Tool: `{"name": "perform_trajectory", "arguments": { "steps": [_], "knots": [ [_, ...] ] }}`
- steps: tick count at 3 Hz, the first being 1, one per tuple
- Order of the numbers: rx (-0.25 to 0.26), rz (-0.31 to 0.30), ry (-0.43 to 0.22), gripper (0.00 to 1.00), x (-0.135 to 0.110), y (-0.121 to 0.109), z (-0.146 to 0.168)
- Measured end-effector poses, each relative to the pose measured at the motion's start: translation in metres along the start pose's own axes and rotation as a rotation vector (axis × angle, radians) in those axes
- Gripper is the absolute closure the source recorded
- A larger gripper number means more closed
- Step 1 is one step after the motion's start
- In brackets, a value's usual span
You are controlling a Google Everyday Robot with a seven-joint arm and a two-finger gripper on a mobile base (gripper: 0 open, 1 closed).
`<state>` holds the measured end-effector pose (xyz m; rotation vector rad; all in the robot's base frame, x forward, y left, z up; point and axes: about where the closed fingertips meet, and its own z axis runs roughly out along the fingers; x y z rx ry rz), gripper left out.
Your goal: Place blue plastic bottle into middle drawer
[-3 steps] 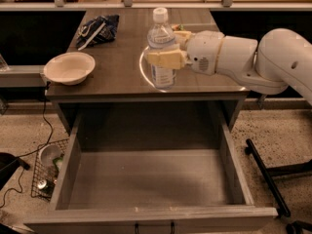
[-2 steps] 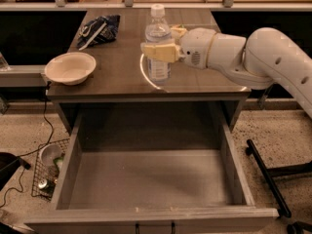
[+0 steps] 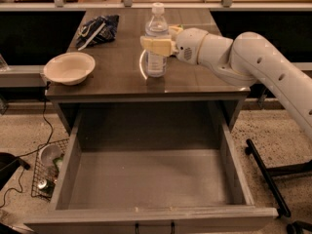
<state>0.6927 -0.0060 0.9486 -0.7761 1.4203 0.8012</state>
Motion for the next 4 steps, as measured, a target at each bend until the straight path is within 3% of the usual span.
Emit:
{"name": "perform_trajectory", "arguments": {
  "steps": [2,4],
  "knots": [
    [-0.026,0.027,0.040,1.00,0.022,-0.008,0.010],
    [-0.029,0.027,0.039,0.51,0.021,-0.006,0.012]
  ]
}}
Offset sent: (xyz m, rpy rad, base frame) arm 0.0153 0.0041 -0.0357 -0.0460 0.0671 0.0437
